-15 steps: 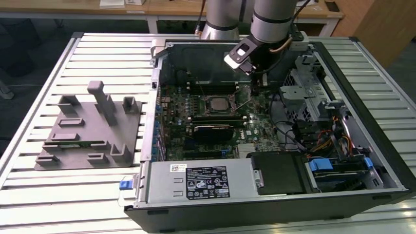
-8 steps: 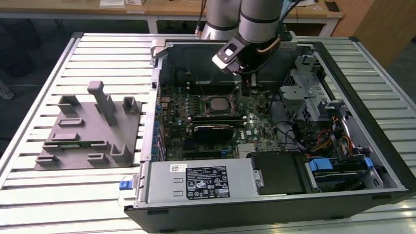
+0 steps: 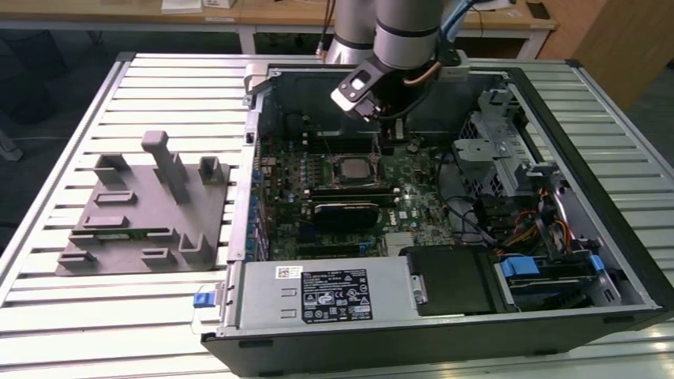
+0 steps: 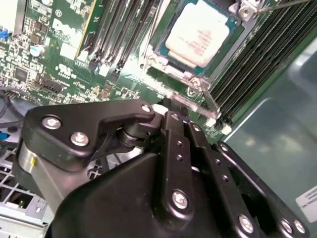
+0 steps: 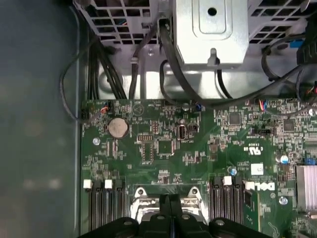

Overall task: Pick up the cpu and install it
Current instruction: 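Close the cpu cover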

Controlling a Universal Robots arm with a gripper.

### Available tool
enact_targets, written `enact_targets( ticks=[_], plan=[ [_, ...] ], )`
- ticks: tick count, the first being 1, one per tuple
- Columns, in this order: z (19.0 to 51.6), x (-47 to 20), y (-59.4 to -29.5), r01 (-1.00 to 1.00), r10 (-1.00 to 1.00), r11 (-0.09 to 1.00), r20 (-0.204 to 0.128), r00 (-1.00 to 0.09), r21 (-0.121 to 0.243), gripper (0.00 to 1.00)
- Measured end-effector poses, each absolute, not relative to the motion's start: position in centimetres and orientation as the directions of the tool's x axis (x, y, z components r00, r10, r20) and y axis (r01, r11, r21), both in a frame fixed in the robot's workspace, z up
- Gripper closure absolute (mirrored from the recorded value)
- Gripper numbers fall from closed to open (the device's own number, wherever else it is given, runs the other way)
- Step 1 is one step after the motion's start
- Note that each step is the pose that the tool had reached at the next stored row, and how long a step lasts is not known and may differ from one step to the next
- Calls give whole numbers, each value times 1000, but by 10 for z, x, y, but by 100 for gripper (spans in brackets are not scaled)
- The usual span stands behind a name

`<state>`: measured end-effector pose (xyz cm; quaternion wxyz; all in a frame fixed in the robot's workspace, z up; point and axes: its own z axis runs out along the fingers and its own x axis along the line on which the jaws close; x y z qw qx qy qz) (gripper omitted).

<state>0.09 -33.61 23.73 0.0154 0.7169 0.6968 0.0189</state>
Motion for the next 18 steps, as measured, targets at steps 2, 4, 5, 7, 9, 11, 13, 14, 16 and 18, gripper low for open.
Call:
enact_targets(
  ticks=[2, 4, 5, 7, 9, 11, 13, 14, 16, 18],
  plan=[
    [237, 0, -336, 998, 1000, -29, 6, 28, 48, 89],
    [237, 0, -336, 998, 1000, -28, 6, 28, 48, 89],
    [237, 0, -336, 998, 1000, -28, 6, 28, 48, 89],
    [237, -1, -336, 998, 1000, -28, 6, 28, 48, 89],
    [237, -1, -336, 998, 1000, -29, 6, 28, 48, 89],
    [237, -4, -336, 998, 1000, -28, 6, 28, 48, 89],
    [236, -9, -336, 998, 1000, -28, 6, 28, 48, 89],
    [236, -12, -336, 998, 1000, -29, 6, 28, 48, 89],
    [235, -17, -336, 998, 1000, -29, 6, 28, 48, 89],
    [233, -21, -336, 998, 1000, -29, 6, 28, 48, 89]
  ],
)
